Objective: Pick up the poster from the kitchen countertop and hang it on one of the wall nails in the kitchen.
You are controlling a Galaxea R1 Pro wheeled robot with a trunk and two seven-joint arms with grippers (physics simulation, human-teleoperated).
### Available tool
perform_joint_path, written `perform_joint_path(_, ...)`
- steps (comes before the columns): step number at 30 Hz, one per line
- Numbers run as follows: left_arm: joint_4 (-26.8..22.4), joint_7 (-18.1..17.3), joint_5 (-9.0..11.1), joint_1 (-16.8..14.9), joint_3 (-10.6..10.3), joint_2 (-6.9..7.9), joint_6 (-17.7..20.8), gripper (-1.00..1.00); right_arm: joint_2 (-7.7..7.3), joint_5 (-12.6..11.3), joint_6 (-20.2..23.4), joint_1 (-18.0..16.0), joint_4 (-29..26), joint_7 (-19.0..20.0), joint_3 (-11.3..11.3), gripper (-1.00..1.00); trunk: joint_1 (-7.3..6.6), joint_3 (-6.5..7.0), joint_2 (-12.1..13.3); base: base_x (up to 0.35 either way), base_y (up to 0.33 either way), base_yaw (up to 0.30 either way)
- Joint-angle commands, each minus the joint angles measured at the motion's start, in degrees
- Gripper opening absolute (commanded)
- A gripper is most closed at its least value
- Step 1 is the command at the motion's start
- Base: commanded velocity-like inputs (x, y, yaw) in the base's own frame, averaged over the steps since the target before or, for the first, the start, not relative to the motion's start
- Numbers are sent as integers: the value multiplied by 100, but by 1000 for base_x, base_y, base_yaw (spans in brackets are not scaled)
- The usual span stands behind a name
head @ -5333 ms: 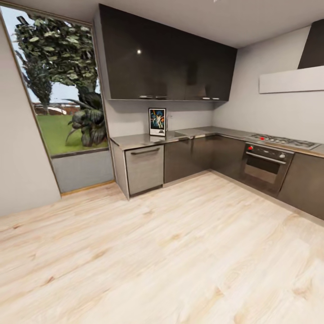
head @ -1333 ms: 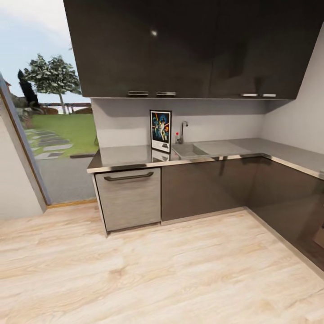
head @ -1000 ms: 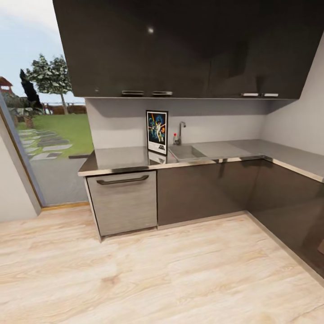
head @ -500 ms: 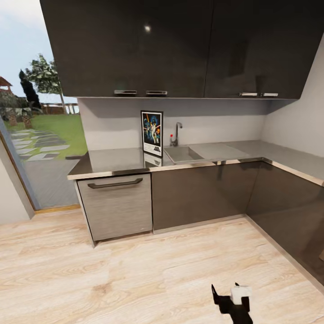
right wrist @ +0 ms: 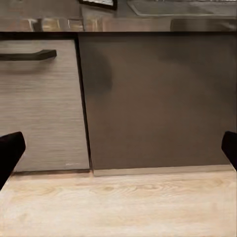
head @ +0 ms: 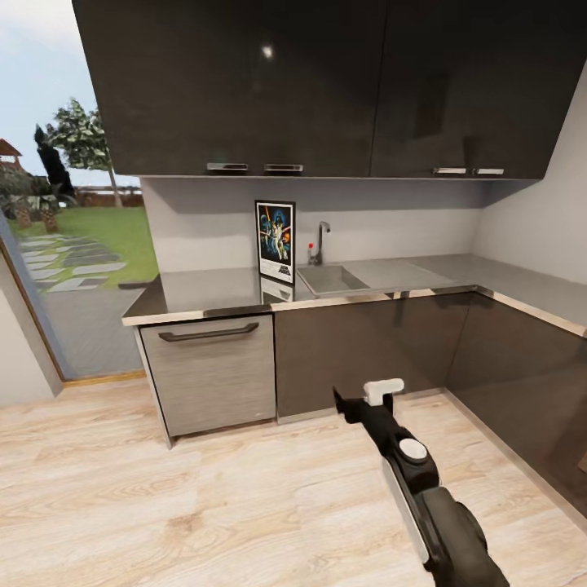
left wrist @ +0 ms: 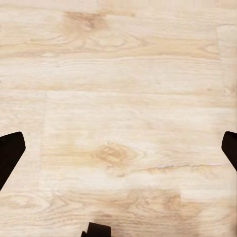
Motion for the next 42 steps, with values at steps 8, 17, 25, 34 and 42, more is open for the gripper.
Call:
perform_joint_path(8,-5,-138,32,1,138,11,-2,100,151,-855,1066,-830,-40,18,88,100,0,-5,-3,0,0,0)
perform_joint_path(17,-14,-151,31,1,164,13,6,100,135,-1250,1241,-953,-133,24,129,100,0,-5,-3,262,0,0)
perform_joint_path(25,-18,-153,31,1,165,13,6,100,129,-1250,1229,-922,-324,27,120,100,0,-5,-3,333,0,0)
perform_joint_path(34,-19,-158,31,1,165,13,14,100,127,-1250,1229,-918,-382,25,112,100,0,-5,-3,335,0,0)
perform_joint_path(42,-23,-160,31,1,165,13,15,100,127,-1250,1234,-915,-387,24,120,100,0,-5,-3,336,0,0)
